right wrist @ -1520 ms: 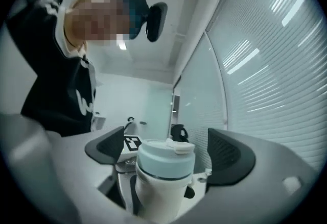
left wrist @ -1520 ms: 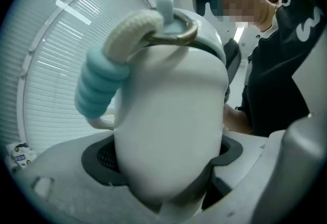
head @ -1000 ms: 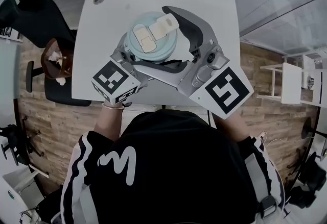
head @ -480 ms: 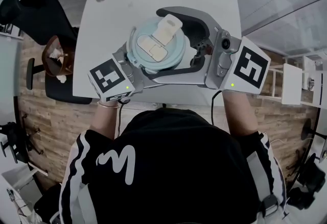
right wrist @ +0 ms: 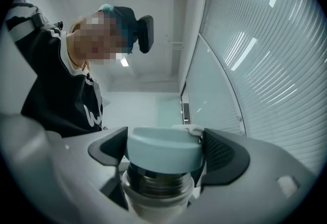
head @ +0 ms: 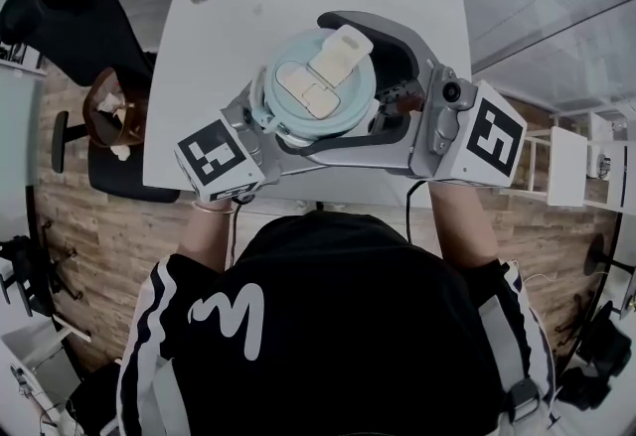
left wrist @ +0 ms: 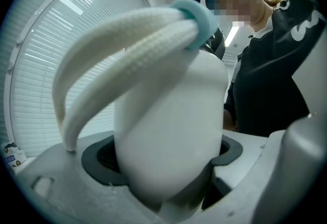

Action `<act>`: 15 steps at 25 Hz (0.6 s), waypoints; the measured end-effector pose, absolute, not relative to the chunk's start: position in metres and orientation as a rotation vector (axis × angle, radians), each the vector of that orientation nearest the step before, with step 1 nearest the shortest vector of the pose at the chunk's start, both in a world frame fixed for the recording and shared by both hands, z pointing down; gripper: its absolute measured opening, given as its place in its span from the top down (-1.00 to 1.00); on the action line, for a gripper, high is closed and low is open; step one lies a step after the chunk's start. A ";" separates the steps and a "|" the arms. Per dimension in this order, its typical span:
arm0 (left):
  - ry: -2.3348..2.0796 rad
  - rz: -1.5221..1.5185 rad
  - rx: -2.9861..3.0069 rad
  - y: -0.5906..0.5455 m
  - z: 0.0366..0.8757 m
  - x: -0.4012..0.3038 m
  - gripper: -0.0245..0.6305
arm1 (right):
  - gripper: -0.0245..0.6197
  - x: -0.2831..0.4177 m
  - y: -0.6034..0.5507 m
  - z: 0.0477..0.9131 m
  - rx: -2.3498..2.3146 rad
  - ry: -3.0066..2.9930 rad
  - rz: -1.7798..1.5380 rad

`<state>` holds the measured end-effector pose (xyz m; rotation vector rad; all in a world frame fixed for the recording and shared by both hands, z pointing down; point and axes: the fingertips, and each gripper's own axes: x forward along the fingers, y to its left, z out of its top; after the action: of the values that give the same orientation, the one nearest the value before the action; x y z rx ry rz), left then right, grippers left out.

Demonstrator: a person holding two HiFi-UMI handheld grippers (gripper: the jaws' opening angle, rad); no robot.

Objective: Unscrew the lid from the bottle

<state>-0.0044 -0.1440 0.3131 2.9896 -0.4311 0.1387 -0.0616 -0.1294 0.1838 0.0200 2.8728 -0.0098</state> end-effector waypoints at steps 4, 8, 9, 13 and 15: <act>-0.451 0.134 2.988 -0.143 0.316 -0.010 -0.48 | -0.49 -0.056 -0.133 0.182 -0.014 2.819 -0.047; -0.456 0.135 2.984 -0.143 0.321 -0.011 -0.48 | -0.49 -0.051 -0.138 0.188 -0.053 2.797 -0.065; -0.456 0.136 2.982 -0.143 0.322 -0.012 -0.48 | -0.49 -0.051 -0.138 0.188 -0.059 2.791 -0.069; -0.453 0.140 2.976 -0.143 0.327 -0.012 -0.48 | -0.49 -0.049 -0.139 0.187 -0.072 2.779 -0.073; -0.449 0.134 2.978 -0.143 0.327 -0.011 -0.48 | -0.49 -0.049 -0.139 0.188 -0.076 2.779 -0.073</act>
<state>-0.0109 -0.1430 0.3273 2.9783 -0.4492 0.1338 -0.0487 -0.1395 0.1878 -0.0764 2.7789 -0.0728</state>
